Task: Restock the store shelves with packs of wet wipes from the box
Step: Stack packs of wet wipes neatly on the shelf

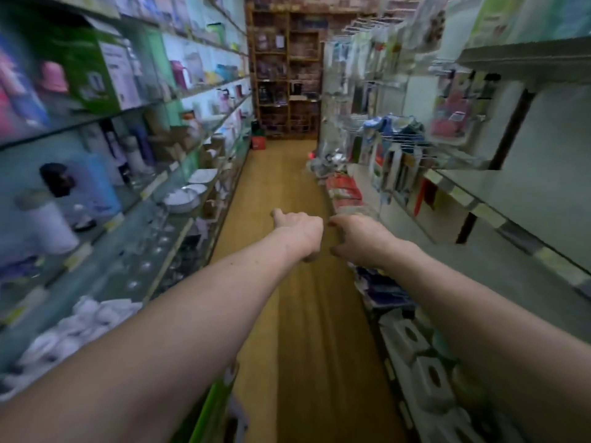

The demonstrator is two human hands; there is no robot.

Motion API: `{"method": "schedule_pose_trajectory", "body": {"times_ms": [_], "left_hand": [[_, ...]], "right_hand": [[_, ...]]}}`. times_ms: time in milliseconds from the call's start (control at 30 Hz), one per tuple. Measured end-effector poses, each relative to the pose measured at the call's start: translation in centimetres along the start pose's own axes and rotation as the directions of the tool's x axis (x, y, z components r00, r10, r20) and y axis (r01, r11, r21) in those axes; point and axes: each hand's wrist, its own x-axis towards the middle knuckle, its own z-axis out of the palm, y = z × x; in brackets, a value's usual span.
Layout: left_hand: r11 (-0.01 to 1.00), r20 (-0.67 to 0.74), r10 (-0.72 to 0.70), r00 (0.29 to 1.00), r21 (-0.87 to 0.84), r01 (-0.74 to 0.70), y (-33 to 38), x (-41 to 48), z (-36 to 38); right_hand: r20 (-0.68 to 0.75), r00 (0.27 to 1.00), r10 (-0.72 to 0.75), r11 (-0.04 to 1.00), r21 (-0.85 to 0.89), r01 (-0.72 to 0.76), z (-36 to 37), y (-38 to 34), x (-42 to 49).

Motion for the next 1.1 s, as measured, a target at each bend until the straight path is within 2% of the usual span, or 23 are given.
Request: {"method": "schedule_pose_trajectory", "body": {"times_ms": [233,433,700,833,1000,1100], "left_hand": [[0.967,0.129,-0.249,0.96,-0.019,0.253,-13.3,-4.5,6.5],[0.896,0.237,-0.397,0.887,-0.108,0.43,-21.6,-7.8,13.0],[0.715,0.474,-0.572,0.67,-0.114,0.69,-29.0,-11.9,22.7],[0.632,0.577,-0.586,0.569,-0.114,0.766,-30.5,-12.6,27.5],[0.54,0.681,-0.574,0.455,-0.103,0.835,-31.5,-13.6,32.5],[0.455,0.724,-0.566,0.395,-0.126,0.882,-31.5,-15.1,35.6]], "right_hand": [[0.15,0.957,-0.247,0.969,0.048,0.242,5.8,-13.3,3.7],[0.307,0.852,-0.424,0.903,0.068,0.424,11.2,-21.8,6.1],[0.476,0.616,-0.628,0.759,0.198,0.62,22.2,-29.9,9.3],[0.562,0.503,-0.657,0.722,0.276,0.635,27.5,-31.8,10.9],[0.61,0.421,-0.671,0.69,0.307,0.655,34.1,-33.1,12.0],[0.677,0.344,-0.65,0.681,0.32,0.658,37.8,-33.8,11.4]]}}
